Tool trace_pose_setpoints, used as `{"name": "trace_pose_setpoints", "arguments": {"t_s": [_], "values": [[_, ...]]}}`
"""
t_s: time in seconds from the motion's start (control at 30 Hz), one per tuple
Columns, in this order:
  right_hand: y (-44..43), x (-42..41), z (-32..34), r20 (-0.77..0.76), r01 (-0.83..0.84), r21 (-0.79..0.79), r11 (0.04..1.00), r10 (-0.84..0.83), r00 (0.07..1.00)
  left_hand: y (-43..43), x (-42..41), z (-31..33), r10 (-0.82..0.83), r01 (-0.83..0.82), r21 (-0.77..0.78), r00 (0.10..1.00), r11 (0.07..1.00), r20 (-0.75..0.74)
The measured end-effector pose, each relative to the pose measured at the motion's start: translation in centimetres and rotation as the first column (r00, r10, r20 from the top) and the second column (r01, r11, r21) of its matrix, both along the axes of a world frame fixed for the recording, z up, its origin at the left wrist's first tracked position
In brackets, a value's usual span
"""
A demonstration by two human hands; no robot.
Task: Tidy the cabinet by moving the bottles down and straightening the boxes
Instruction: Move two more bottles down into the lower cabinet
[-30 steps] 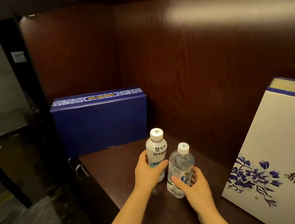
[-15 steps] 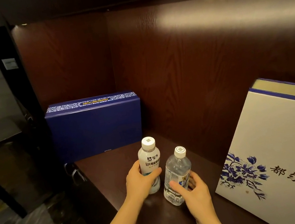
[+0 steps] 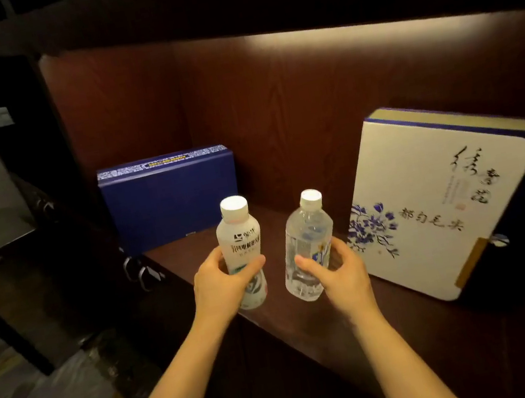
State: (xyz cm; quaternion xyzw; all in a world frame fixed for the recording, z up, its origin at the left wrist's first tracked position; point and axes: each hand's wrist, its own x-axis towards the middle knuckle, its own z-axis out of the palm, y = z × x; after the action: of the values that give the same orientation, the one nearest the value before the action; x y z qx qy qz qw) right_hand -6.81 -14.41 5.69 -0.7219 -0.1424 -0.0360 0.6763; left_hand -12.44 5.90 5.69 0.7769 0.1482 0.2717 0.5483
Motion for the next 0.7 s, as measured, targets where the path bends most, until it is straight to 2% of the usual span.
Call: {"name": "trace_pose_setpoints", "arguments": {"t_s": [0.17,0.4,0.53,0.7], "values": [[-2.4,-5.8,3.7,0.088,0.05,0.013,0.999,-0.051,0.995,-1.7,-5.6,3.3,-0.064,0.066,-0.016,0.995,0.998,0.078],[-7.7,-15.0,7.5,0.177,0.117,0.029,0.993,-0.12,0.977,-5.9,-12.3,7.3,-0.205,0.201,0.04,0.958,0.979,0.2],[-11.5,-19.5,8.3,0.183,0.15,0.043,0.988,-0.155,0.971,-9.1,-14.9,8.0,-0.303,0.297,0.064,0.922,0.953,0.242],[-16.9,-24.4,8.0,0.205,0.274,0.064,0.96,-0.282,0.937,-14.2,-16.8,7.4,-0.442,0.431,0.103,0.851,0.896,0.285]]}}
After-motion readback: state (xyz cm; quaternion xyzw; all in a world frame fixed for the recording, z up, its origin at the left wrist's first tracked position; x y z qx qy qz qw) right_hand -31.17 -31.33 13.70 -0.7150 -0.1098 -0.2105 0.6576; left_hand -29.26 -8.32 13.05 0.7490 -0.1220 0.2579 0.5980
